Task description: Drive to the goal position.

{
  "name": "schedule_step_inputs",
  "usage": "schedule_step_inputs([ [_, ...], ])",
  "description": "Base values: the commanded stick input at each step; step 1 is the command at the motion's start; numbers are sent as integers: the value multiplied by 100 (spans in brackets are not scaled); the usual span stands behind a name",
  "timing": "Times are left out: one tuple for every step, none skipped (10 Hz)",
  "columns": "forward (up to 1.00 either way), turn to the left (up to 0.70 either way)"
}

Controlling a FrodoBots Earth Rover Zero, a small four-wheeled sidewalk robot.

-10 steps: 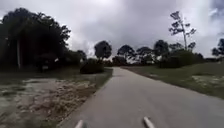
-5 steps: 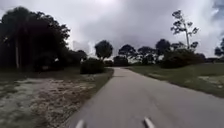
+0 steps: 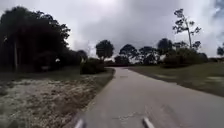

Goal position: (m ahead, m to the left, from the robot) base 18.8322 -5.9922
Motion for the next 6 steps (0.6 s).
schedule_step_inputs([
  [85,-25],
  [85,-34],
  [85,-34],
  [85,-8],
  [85,-2],
  [85,0],
])
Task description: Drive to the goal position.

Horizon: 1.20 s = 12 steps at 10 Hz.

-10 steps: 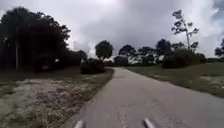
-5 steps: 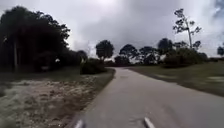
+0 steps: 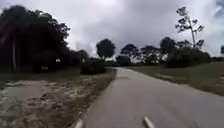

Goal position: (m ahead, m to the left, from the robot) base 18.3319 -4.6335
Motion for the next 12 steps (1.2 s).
schedule_step_inputs([
  [85,0],
  [85,0],
  [85,0],
  [85,0],
  [85,0],
  [85,0],
  [85,0],
  [85,0],
  [85,-21],
  [85,-34],
  [85,-33],
  [85,-25],
])
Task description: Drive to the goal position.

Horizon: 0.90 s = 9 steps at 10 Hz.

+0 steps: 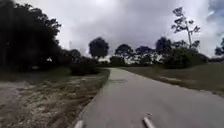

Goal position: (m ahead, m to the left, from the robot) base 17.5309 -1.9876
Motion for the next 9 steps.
schedule_step_inputs([
  [85,-16],
  [85,-8],
  [85,0],
  [85,0],
  [85,0],
  [85,0],
  [85,0],
  [85,0],
  [85,0],
])
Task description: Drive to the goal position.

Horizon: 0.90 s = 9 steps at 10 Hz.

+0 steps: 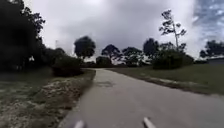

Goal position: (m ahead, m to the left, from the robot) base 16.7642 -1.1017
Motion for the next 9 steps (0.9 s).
schedule_step_inputs([
  [85,0],
  [85,0],
  [85,0],
  [85,0],
  [85,0],
  [85,0],
  [85,0],
  [85,0],
  [85,0],
])
